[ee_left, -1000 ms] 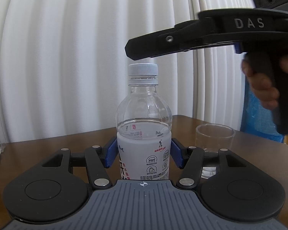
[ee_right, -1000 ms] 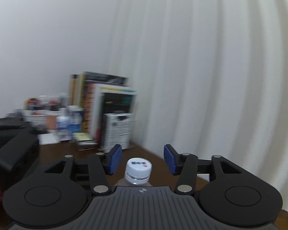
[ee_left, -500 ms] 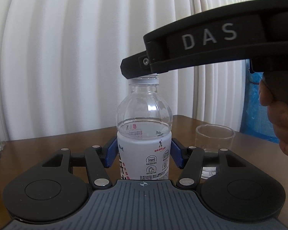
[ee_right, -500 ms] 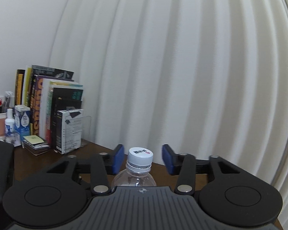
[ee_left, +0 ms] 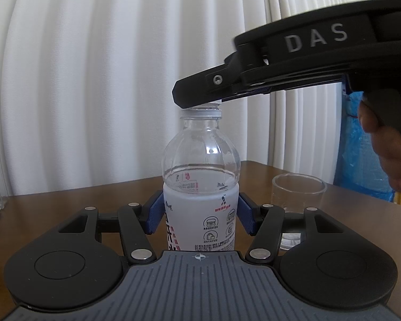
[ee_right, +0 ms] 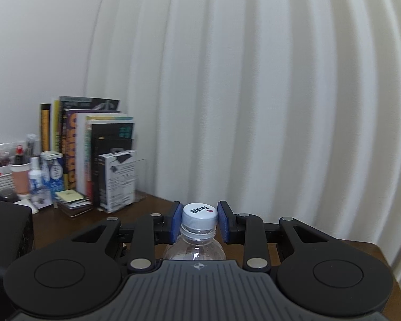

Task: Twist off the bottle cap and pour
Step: 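Regrip and twist the cap once more with the right tool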

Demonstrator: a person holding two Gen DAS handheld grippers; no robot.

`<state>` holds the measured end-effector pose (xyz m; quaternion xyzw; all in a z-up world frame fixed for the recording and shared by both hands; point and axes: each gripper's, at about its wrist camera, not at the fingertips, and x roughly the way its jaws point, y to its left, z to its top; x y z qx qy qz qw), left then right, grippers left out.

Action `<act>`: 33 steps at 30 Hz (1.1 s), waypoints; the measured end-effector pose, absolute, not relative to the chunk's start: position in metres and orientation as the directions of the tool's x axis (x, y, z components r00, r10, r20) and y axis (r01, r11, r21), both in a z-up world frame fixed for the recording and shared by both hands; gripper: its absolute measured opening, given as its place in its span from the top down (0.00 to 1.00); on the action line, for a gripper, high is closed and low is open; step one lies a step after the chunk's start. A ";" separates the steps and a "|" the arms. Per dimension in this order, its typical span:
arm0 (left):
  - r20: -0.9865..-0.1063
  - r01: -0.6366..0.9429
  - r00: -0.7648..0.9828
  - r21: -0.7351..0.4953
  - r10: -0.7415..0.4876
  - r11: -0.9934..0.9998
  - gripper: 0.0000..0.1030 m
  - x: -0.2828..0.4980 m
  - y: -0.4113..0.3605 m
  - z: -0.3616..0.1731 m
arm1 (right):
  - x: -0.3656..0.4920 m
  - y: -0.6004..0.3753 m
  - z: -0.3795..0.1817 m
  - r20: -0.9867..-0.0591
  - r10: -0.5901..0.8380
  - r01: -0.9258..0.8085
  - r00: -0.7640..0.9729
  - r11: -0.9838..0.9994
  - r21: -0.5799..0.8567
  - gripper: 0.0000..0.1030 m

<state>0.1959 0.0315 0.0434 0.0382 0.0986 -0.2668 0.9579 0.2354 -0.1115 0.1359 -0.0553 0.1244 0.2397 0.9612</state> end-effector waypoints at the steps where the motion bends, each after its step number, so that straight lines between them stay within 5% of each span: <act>1: -0.210 0.519 0.838 0.021 -0.504 0.855 0.44 0.195 0.031 0.044 | 0.238 -0.115 0.136 -0.269 0.475 -0.505 0.838 0.862 -0.049 0.69; 14: -0.220 0.522 0.836 0.038 -0.503 0.852 0.44 0.200 0.025 0.043 | 0.271 -0.146 0.152 -0.326 0.704 -0.758 0.631 0.648 -0.066 0.69; 33: -0.215 0.531 0.835 0.072 -0.507 0.844 0.45 0.184 0.011 0.043 | 0.276 -0.162 0.157 -0.332 0.777 -0.837 0.535 0.541 -0.083 0.69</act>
